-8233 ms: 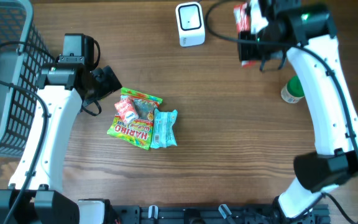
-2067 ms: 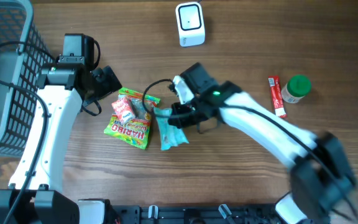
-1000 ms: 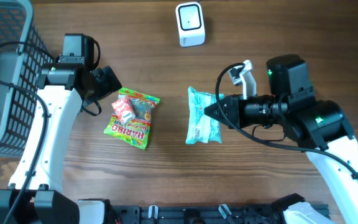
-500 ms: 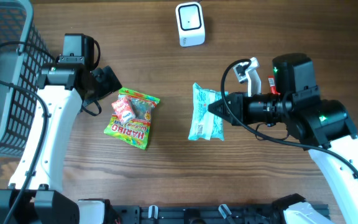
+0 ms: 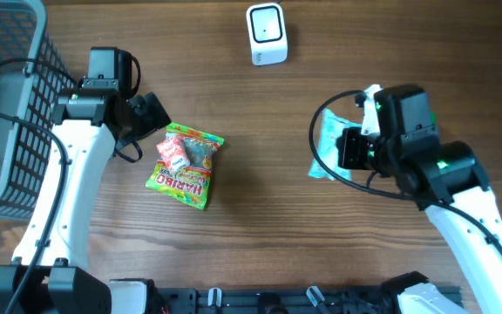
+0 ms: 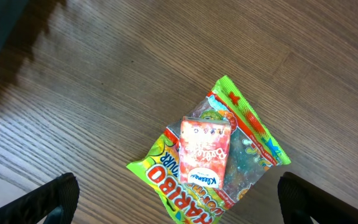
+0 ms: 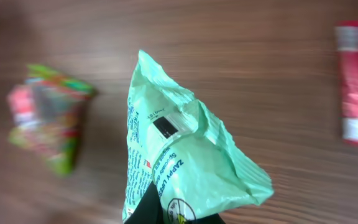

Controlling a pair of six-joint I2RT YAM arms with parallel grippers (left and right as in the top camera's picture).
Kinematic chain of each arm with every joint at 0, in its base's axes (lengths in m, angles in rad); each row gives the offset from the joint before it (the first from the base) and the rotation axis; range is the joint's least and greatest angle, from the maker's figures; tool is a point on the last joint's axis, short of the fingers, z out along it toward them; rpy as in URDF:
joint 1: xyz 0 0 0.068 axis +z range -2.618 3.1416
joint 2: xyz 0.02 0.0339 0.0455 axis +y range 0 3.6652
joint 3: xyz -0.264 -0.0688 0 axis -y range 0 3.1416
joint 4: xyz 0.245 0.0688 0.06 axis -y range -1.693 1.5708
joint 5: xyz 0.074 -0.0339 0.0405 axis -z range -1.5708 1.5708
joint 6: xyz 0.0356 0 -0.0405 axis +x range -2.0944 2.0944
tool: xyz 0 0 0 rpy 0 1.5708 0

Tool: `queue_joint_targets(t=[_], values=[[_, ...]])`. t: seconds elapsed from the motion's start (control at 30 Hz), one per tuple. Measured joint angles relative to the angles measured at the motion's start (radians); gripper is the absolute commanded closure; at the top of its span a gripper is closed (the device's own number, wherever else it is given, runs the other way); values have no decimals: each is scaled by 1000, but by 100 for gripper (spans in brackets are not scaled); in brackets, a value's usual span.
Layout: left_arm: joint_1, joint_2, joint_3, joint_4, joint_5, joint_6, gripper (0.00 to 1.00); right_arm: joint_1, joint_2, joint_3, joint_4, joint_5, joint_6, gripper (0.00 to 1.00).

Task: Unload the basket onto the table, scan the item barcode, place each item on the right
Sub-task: 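Lift the wipes pack with the right gripper and pull it right, then hold the wipes pack in front of the white scanner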

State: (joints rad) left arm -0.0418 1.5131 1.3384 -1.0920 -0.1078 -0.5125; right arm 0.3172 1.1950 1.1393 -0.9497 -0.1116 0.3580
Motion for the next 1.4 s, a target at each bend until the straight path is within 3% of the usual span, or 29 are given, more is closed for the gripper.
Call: queue_joint_targets(t=[0.27,0.4,0.63,0.8,0.87,0.97,1.13,1.4], values=[[0,0,0,0,0,0,0,0,15,-15,100,125,11,96],[0,0,0,0,0,0,0,0,28,66,66,147,-12,96],[0,0,0,0,1,0,0,0,181,535,-205,203,-60,96],[0,0,0,0,0,0,0,0,423,997,-437,256,-80,96],[0,0,0,1,0,0,0,1,516,1133,-455,267,-82,96],[0,0,0,0,0,0,0,10,614,1232,-409,280,-96,96],[0,0,0,0,0,0,0,79,744,1248,-300,352,-122,96],[0,0,0,0,0,0,0,241,1003,1249,-18,645,-276,96]])
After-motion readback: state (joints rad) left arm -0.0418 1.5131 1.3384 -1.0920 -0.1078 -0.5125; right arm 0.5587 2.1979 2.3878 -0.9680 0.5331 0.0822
